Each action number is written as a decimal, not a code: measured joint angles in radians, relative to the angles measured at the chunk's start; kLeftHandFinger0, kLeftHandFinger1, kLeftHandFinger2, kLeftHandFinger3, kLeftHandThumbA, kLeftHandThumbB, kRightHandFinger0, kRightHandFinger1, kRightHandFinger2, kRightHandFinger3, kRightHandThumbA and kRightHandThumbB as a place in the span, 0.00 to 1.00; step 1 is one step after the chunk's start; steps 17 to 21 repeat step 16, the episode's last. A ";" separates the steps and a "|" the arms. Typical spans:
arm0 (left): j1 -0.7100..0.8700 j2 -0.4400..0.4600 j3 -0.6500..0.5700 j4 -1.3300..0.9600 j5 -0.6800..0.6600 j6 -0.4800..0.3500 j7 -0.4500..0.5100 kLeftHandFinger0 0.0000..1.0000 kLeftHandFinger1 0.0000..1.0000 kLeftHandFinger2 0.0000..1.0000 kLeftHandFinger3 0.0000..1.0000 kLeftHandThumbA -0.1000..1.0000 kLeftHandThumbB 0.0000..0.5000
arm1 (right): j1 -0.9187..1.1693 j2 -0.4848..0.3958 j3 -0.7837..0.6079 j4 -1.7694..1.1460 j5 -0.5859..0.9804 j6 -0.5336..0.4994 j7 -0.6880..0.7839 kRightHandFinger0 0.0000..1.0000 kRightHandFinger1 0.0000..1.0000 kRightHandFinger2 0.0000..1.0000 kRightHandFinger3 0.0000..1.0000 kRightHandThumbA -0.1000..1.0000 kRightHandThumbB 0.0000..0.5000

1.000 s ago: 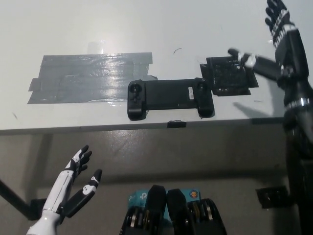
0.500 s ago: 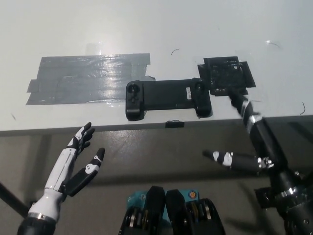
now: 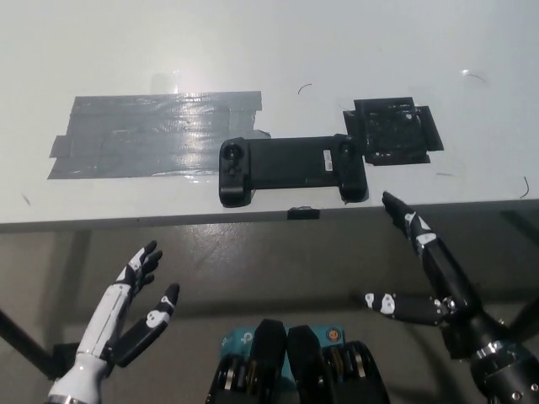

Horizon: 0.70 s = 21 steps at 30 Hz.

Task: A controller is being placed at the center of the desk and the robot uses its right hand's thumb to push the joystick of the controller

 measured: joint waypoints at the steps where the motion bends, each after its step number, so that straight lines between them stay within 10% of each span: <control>1: 0.006 0.000 0.000 -0.001 0.000 0.000 0.000 1.00 1.00 1.00 1.00 0.62 0.13 | 0.008 0.000 0.001 0.001 -0.002 0.000 0.001 1.00 1.00 1.00 1.00 1.00 0.53; 21: 0.043 0.001 0.000 -0.003 0.003 -0.010 0.000 1.00 1.00 1.00 1.00 0.61 0.13 | 0.026 0.003 0.017 0.023 -0.023 -0.014 0.006 1.00 1.00 1.00 1.00 1.00 0.48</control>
